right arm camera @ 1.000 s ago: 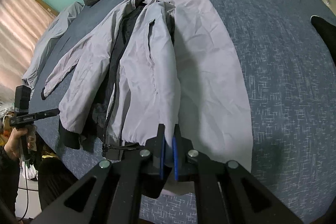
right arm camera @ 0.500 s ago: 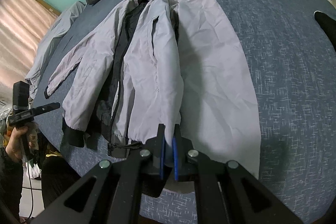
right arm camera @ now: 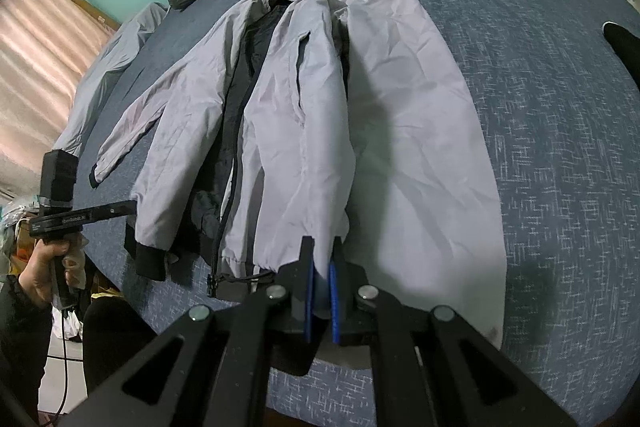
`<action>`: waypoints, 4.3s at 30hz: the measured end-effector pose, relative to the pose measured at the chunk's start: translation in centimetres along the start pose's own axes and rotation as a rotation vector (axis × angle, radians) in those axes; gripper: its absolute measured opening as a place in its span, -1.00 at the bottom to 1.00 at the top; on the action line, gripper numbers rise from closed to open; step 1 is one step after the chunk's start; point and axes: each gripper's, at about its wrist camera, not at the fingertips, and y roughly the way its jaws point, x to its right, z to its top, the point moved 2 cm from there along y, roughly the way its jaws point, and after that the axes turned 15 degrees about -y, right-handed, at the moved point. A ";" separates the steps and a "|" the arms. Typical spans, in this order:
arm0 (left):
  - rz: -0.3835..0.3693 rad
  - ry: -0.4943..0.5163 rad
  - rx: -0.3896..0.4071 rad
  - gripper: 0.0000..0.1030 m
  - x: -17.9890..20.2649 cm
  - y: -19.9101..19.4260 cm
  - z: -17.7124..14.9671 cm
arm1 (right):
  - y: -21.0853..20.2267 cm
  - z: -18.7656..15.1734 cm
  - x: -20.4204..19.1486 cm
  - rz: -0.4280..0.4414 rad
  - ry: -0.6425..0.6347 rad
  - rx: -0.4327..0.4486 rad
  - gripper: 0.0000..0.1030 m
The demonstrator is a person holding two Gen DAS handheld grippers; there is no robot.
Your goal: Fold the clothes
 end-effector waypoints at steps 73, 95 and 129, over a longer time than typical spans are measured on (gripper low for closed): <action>-0.018 0.075 -0.096 -0.55 5.4 7.9 0.4 | -3.9 0.4 -1.5 -0.018 -0.043 0.105 -0.37; 0.153 -0.099 -0.030 0.08 -9.7 0.3 -0.8 | -0.9 1.9 -4.2 0.041 -0.079 0.075 -0.36; 0.149 -0.032 0.024 -0.90 -8.6 -5.0 -5.0 | 0.6 -3.1 -1.8 0.085 -0.020 -0.064 -0.73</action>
